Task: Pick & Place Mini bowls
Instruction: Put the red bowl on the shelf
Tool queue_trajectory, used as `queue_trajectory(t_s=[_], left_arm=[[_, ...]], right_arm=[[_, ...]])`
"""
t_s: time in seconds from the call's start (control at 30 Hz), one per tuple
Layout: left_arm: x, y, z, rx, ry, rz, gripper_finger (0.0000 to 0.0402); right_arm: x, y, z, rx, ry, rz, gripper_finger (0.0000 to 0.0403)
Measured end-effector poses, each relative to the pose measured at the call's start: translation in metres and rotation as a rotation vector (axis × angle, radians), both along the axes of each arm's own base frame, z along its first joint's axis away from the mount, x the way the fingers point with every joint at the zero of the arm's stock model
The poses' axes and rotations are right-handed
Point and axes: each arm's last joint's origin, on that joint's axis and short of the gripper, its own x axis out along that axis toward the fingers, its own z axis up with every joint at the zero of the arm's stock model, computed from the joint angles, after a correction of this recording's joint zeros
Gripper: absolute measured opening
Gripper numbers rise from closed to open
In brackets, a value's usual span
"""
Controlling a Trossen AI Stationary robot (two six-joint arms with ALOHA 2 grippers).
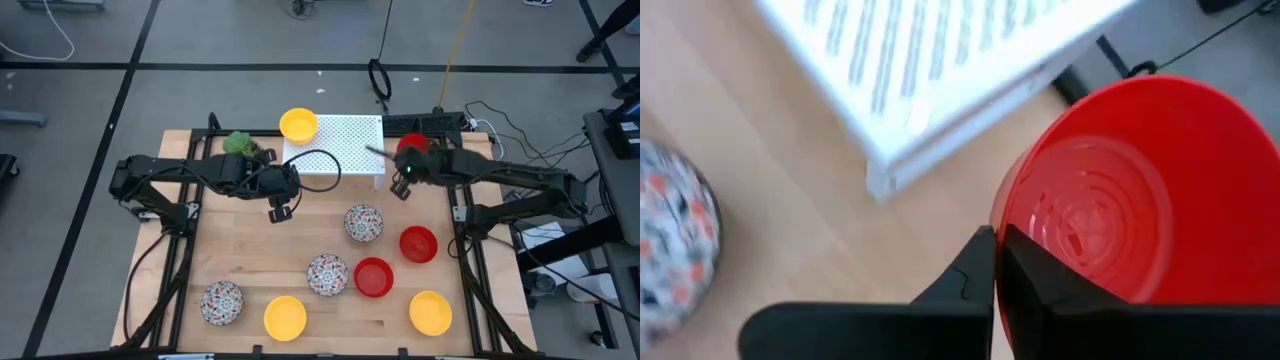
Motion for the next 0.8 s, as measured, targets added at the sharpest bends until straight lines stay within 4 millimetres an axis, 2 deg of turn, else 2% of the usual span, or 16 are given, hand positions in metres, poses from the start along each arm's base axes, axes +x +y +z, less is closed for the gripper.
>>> queue_trajectory(t_s=[0.1,0.33,0.57,0.8], left_arm=[[0.0,0.0,0.0,0.0,0.0,0.0,0.0152],[0.0,0.0,0.0,-0.003,-0.003,0.006,0.0152],[0.0,0.0,0.0,-0.006,-0.005,0.013,0.0152],[-0.002,0.0,-0.001,-0.006,0.016,0.013,0.0152]], right_arm=[[0.01,-0.012,0.017,-0.033,-0.038,-0.008,0.0],[0.049,-0.043,0.032,-0.094,-0.026,0.057,0.0],[0.085,-0.076,0.017,-0.028,-0.042,0.153,0.0],[0.092,-0.096,0.001,-0.016,-0.009,0.11,0.0]])
